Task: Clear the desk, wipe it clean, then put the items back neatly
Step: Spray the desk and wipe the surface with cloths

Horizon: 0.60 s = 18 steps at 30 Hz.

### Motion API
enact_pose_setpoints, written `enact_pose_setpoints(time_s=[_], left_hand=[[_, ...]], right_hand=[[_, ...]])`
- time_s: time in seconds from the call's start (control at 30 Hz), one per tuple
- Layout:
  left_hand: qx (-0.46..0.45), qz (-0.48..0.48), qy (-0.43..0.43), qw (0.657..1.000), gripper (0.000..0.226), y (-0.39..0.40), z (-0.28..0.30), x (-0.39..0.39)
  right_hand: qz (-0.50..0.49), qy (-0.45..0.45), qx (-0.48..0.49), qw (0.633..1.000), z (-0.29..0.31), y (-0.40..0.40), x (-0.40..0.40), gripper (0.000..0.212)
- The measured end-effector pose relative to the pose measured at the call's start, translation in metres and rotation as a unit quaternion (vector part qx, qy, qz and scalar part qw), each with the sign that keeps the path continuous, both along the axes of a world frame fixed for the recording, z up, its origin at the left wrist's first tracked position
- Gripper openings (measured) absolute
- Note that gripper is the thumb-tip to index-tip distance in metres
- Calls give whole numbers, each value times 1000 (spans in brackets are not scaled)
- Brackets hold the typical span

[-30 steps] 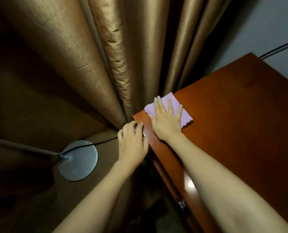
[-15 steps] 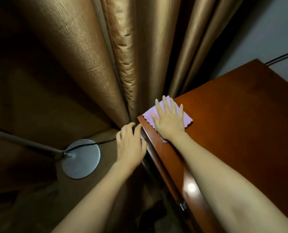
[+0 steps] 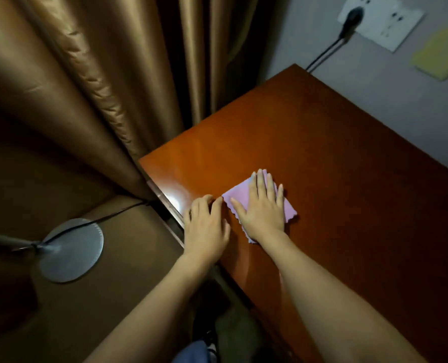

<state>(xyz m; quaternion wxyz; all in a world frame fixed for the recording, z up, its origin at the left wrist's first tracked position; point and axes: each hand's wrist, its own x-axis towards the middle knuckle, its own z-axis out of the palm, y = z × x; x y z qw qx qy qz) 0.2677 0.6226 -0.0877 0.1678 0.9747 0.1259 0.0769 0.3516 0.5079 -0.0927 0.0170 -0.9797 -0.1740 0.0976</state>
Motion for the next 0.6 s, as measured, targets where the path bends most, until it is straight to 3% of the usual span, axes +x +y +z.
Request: enact_pose_setpoints(time_s=[0.6], left_hand=[[24, -248, 99, 963, 50, -313, 11, -124]], right_hand=[[-258, -8, 6, 966, -5, -352, -192, 84]])
